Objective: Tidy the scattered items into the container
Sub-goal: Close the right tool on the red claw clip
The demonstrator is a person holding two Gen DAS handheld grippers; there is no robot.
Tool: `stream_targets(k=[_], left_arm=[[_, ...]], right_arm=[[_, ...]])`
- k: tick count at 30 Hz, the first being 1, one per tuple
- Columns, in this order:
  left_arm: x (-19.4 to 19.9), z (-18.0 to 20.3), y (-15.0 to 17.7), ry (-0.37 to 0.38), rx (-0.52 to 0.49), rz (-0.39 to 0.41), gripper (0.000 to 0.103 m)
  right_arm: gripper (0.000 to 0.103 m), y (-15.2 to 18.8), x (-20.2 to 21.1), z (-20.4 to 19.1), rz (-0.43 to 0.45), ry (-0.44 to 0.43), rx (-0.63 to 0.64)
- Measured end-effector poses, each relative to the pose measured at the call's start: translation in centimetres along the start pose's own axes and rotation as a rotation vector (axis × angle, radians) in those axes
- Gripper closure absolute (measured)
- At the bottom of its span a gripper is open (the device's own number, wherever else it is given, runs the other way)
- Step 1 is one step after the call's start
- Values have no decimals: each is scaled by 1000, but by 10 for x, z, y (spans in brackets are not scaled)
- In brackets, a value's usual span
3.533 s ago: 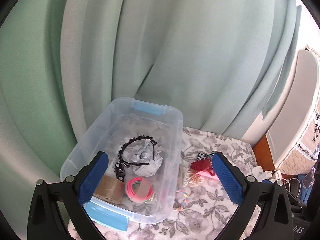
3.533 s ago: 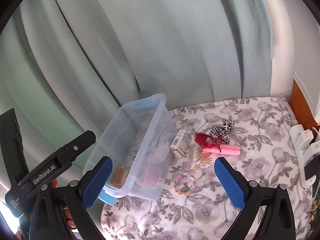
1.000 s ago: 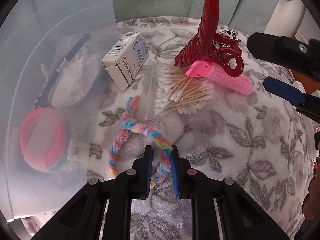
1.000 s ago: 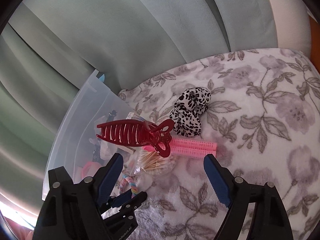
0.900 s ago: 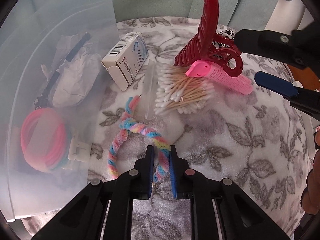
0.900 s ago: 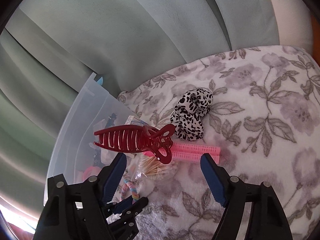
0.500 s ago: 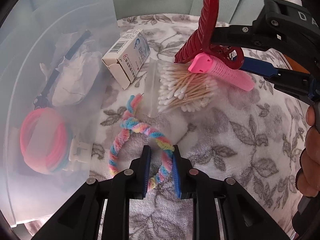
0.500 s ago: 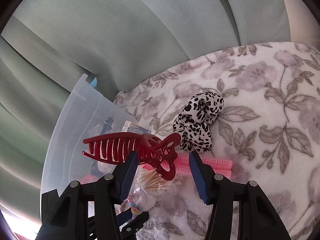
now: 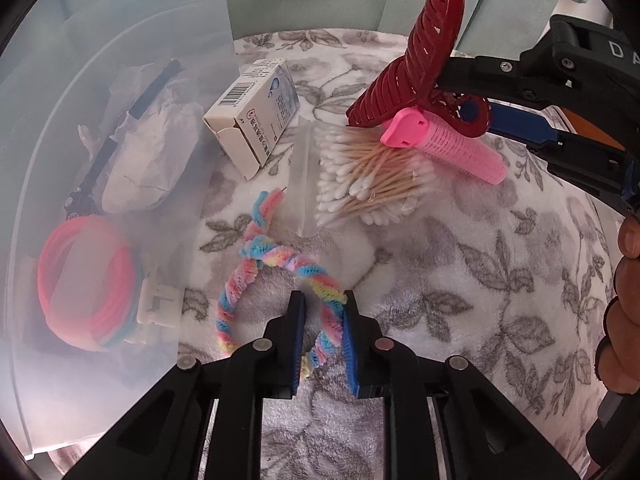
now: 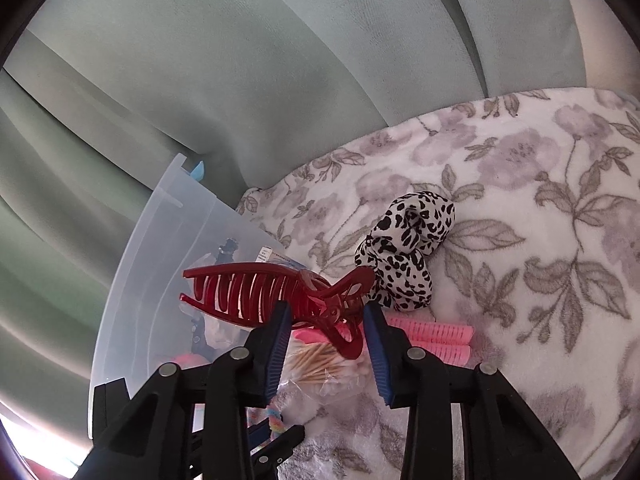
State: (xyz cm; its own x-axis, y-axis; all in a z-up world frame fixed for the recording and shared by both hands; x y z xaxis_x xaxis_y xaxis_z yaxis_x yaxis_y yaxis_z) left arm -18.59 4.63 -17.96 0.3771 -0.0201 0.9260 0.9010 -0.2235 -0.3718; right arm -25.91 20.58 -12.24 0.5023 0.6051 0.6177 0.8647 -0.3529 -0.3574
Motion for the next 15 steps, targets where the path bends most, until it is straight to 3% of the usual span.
stream_targets(k=[2, 4, 9, 11, 12, 13, 15], left_arm=[[2, -7, 2, 4, -8, 3, 93], [1, 10, -6, 8, -6, 3, 95], [4, 9, -8, 26, -2, 3, 96], [10, 14, -3, 33, -6, 8, 96], [18, 28, 11, 37, -6, 10, 96], [20, 30, 11, 42, -10, 12, 96], [22, 33, 10, 46, -19, 16, 96]], right_arm=[[70, 1, 5, 1, 10, -6, -9], [71, 1, 9, 3, 13, -9, -19], [76, 3, 20, 5, 30, -17, -42], [81, 4, 24, 4, 38, -15, -41], [94, 4, 26, 3, 40, -11, -41], [99, 4, 27, 4, 42, -8, -41], [99, 5, 29, 4, 39, 1, -40]])
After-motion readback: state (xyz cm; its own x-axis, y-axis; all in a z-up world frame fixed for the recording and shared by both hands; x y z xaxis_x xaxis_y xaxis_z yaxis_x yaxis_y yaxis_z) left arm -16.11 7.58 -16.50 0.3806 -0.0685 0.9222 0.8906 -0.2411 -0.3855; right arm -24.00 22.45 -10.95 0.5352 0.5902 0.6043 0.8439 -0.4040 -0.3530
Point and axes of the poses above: each gripper's, at about its wrist camera, not at the fingertips, and x roughly against the way its jaws point, z to its right, y to its underside, the point moved 5 cm from there along -x, roughly the way its jaws point, and after that the axes turned 9 degrees about -x, right-handed, at the moved point
